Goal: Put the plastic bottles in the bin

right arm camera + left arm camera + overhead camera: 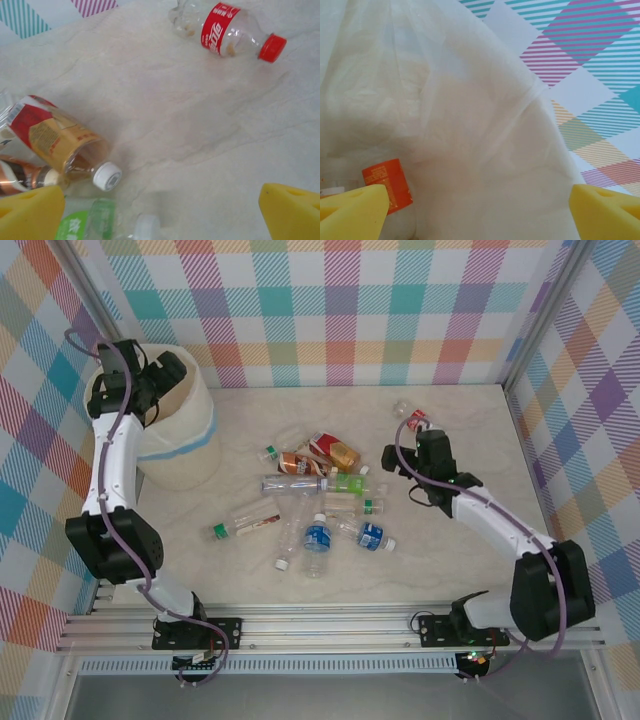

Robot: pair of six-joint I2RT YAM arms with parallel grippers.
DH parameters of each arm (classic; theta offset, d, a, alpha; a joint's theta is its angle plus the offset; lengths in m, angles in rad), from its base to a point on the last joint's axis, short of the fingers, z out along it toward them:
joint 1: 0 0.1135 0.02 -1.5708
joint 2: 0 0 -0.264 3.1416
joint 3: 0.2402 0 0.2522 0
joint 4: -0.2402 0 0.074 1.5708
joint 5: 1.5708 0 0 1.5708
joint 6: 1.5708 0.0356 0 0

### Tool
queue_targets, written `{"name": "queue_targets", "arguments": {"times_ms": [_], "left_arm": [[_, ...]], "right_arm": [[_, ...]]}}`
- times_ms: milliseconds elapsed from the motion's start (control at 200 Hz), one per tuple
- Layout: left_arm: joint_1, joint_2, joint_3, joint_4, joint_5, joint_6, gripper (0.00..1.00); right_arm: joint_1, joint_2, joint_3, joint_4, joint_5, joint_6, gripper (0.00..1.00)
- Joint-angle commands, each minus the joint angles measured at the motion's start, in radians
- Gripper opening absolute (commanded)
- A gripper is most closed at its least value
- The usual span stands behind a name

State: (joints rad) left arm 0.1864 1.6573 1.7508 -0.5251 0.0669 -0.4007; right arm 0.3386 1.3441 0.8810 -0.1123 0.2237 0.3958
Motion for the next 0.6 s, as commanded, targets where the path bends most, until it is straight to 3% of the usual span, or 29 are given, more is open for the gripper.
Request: {"name": "queue_targets", "arguments": {"times_ms": [0, 120, 260, 465, 600], "left_arm": [[0.018, -0.077, -0.054, 0.059, 0.072, -0.016, 0.95], [0.017, -0.137, -0.12, 0.105, 0.161, -0.05, 0.99], [0.016, -0.186, -0.17, 0.146, 0.281, -0.078, 1.0], [-0.001, -0.262, -0.246, 0.225, 0.427, -0.128, 1.0], [-0.019, -0.351, -0.33, 0.3, 0.489, -0.138, 1.0]], "right_arm": [[-0.057, 0.068, 0.087, -0.067, -0.126, -0.162, 1.0], [-0.125, 0.166, 0.184, -0.124, -0.177, -0.291, 1.0], [-0.226, 0.301, 0.31, -0.21, -0.325, -0.445, 1.0], [-0.339, 0.526, 0.562, -0.375, -0.42, -0.622, 0.99], [-0.372, 0.671, 0.724, -0.457, -0.417, -0.738, 0.99]]}}
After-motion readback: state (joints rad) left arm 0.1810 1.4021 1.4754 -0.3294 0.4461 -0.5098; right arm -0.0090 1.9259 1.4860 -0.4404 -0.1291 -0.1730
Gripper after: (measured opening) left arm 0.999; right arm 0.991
